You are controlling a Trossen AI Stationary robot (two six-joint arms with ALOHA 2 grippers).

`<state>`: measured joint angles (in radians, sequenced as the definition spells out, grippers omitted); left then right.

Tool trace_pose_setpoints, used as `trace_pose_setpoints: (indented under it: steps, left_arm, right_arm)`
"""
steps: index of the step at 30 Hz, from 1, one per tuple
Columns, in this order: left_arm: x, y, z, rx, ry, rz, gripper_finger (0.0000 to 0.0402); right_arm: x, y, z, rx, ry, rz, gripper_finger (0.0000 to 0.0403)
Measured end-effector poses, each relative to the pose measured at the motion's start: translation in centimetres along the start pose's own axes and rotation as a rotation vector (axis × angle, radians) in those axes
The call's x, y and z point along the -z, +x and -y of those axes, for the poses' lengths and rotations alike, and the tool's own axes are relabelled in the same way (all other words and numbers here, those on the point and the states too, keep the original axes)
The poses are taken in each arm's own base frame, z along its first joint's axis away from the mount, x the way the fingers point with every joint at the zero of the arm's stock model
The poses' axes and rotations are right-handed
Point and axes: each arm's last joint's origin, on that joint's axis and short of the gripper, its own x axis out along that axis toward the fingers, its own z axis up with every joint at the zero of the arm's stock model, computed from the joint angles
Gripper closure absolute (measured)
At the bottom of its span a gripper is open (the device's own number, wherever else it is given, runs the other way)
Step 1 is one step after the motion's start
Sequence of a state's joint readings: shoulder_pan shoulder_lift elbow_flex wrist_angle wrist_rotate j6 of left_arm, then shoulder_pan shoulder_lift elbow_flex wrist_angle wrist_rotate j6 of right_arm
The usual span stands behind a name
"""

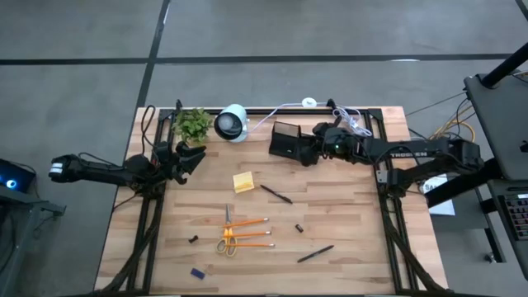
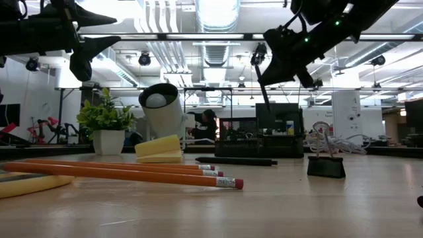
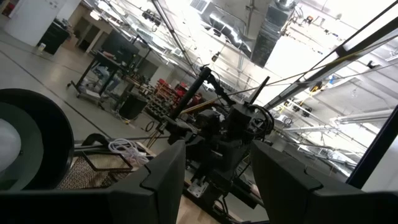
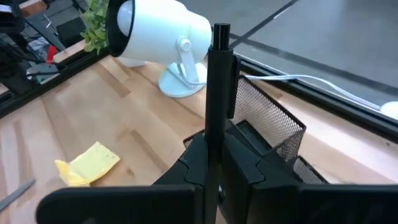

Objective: Pick and place office supplies into organizer
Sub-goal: Put the middle right pen into the desk organizer

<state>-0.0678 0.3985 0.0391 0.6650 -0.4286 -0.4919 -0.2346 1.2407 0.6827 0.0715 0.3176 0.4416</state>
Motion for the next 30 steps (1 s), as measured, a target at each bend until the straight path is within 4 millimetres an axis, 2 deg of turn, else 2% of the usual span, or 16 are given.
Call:
trace_pose_setpoints:
  steps: [14,30]
  left_arm:
    - [0.0,0.0,0.0,0.000,0.000,0.000,0.0235]
    - [0.0,0.0,0.0,-0.001,0.001,0.000,0.0235]
  right_arm:
    - [-0.4,2.4,0.7,0.018,-0.004,0.086,0.0390]
    - [-1.7,4.2,2.3,0.050,-0.030,0.220,0.0390]
